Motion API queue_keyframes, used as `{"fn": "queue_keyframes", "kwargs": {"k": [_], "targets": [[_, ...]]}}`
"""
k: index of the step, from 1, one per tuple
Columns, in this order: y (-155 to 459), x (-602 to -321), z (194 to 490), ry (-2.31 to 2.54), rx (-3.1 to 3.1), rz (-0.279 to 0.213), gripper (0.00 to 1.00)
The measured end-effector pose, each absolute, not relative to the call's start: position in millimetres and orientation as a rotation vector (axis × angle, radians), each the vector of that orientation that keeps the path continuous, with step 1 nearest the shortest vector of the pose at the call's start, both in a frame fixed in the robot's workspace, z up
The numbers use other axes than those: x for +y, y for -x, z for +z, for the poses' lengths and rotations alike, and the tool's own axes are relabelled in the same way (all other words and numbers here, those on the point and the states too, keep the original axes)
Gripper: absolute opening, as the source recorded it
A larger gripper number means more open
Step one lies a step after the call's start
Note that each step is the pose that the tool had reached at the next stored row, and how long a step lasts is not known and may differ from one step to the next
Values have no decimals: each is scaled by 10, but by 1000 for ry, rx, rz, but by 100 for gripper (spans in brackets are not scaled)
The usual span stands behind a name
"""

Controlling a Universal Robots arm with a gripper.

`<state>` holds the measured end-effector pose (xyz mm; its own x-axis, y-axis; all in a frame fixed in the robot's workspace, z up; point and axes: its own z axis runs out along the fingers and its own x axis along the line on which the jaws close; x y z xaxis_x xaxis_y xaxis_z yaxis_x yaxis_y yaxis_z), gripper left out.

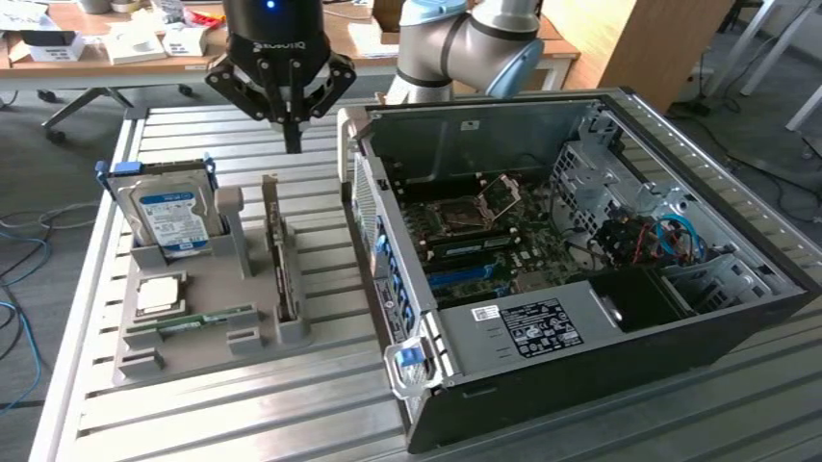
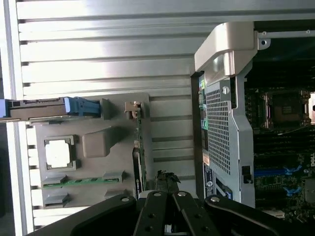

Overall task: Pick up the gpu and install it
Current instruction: 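Reach for the gpu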

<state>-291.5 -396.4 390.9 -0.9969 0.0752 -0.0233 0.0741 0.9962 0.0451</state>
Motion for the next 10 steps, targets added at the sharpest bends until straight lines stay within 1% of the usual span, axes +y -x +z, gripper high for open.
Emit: {"fn": "queue_keyframes", "kwargs": {"k": [10], "targets": [[3165, -3963, 3904, -116, 3114, 69, 11]]}}
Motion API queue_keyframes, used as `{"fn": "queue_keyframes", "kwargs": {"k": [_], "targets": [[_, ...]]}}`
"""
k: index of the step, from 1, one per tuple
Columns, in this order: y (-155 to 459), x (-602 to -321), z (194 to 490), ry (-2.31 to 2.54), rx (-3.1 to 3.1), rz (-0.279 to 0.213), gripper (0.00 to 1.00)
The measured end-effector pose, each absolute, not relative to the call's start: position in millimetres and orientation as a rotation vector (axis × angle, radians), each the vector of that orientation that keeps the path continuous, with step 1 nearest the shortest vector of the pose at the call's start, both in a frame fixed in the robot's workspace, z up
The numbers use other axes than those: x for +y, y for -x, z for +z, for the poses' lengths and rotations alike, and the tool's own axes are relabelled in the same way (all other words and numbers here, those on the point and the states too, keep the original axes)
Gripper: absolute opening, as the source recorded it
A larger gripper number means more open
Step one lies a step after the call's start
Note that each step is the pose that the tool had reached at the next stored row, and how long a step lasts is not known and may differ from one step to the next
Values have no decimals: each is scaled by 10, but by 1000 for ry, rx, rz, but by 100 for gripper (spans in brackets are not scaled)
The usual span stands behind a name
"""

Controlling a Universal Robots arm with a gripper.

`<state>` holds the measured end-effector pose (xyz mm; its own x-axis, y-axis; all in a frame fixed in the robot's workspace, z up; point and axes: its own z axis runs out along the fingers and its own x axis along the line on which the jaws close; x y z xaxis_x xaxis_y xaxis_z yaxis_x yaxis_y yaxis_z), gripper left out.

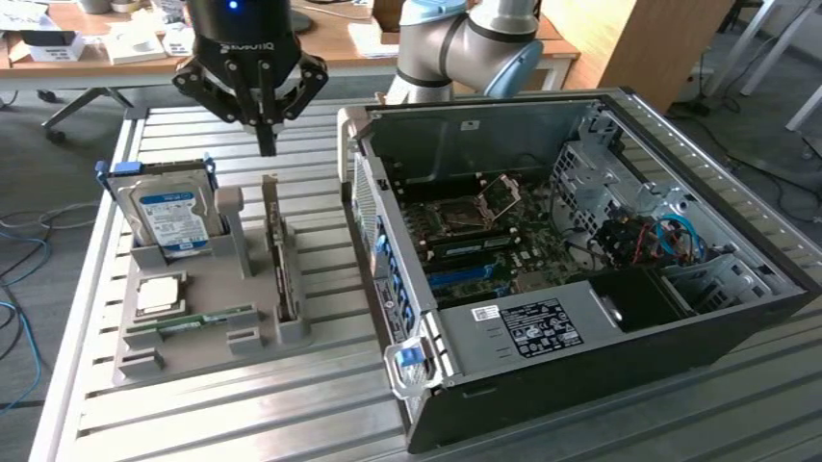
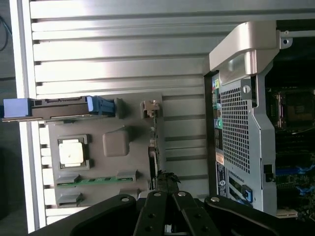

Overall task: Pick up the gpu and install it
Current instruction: 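Reach for the gpu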

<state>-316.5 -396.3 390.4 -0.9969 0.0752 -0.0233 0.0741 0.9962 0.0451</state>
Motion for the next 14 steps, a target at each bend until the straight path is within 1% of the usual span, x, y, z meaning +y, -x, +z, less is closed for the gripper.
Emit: {"fn": "queue_keyframes", "kwargs": {"k": [14], "targets": [[3244, -3976, 3902, -117, 3114, 69, 11]]}}
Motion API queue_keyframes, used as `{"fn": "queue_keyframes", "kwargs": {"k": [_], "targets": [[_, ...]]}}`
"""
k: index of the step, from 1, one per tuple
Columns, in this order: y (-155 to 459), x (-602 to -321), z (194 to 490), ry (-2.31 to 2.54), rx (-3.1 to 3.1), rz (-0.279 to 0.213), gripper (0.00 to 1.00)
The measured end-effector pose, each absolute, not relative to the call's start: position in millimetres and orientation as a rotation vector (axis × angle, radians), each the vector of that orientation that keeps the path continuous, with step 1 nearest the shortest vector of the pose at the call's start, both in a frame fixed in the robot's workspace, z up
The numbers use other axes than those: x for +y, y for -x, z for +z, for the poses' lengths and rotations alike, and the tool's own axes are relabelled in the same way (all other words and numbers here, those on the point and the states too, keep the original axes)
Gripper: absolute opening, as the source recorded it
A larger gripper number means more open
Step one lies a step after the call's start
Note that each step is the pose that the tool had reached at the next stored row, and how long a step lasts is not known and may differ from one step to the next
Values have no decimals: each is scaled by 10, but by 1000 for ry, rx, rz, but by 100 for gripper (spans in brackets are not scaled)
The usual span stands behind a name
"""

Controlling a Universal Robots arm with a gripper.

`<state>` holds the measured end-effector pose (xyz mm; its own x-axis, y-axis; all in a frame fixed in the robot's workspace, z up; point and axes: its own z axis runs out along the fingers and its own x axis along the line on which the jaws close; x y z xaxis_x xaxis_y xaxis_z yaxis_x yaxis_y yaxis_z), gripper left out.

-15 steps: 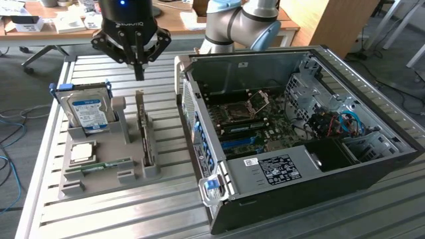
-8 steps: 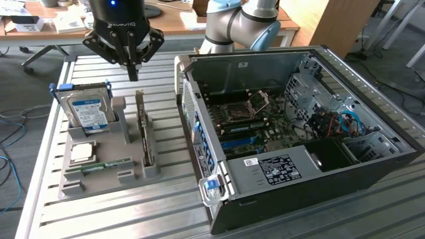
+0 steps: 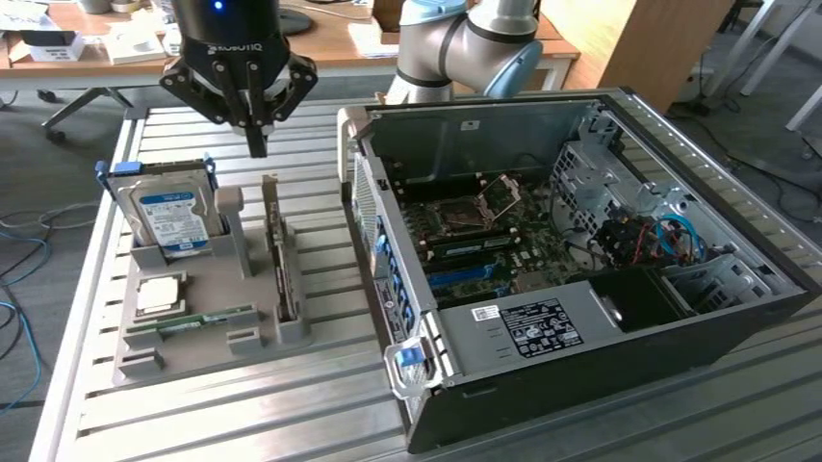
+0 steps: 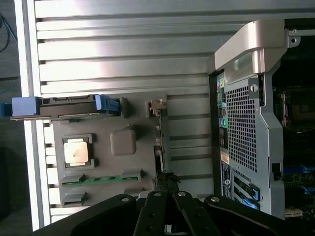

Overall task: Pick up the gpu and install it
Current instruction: 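Reach for the gpu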

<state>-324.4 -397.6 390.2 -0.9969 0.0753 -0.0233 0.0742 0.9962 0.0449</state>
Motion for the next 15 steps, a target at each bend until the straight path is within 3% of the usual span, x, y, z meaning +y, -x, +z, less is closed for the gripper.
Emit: {"fn": "queue_keyframes", "kwargs": {"k": [15], "targets": [[3245, -4238, 3902, -117, 3114, 68, 11]]}}
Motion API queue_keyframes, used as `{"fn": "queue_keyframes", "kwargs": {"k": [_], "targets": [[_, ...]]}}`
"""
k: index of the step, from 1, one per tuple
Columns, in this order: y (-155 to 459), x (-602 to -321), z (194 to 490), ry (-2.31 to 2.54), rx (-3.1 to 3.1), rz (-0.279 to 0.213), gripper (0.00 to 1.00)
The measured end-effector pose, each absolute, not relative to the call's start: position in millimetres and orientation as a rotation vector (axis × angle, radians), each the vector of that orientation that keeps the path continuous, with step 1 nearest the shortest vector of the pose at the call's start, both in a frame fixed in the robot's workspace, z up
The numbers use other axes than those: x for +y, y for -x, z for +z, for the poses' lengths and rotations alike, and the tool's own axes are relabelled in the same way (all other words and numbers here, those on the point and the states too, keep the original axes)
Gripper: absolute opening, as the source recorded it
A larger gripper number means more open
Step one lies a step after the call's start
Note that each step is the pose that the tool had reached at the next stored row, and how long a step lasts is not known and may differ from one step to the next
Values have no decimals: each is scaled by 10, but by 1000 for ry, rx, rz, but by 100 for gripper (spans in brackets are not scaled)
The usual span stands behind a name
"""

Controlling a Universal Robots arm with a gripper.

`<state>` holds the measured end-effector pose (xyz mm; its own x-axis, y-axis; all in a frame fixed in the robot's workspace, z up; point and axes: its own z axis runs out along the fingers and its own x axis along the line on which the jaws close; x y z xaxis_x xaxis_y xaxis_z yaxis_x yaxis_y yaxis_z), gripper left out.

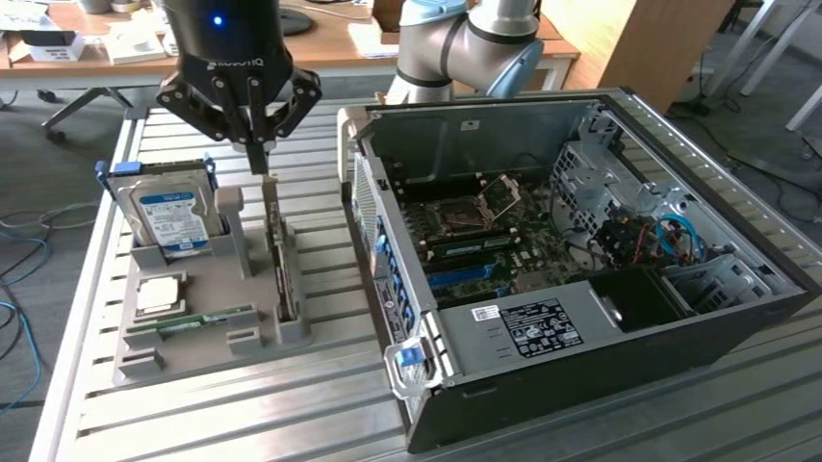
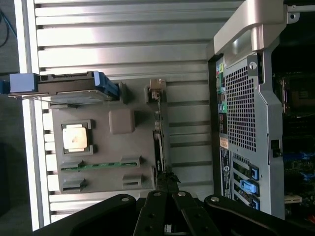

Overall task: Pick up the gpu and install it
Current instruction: 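Reach for the gpu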

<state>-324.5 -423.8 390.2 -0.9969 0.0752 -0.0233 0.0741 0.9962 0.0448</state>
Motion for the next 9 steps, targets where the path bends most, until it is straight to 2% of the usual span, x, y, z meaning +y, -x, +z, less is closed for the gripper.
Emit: {"fn": "queue_keyframes", "kwargs": {"k": [9], "targets": [[3275, -4281, 3901, -117, 3114, 68, 11]]}}
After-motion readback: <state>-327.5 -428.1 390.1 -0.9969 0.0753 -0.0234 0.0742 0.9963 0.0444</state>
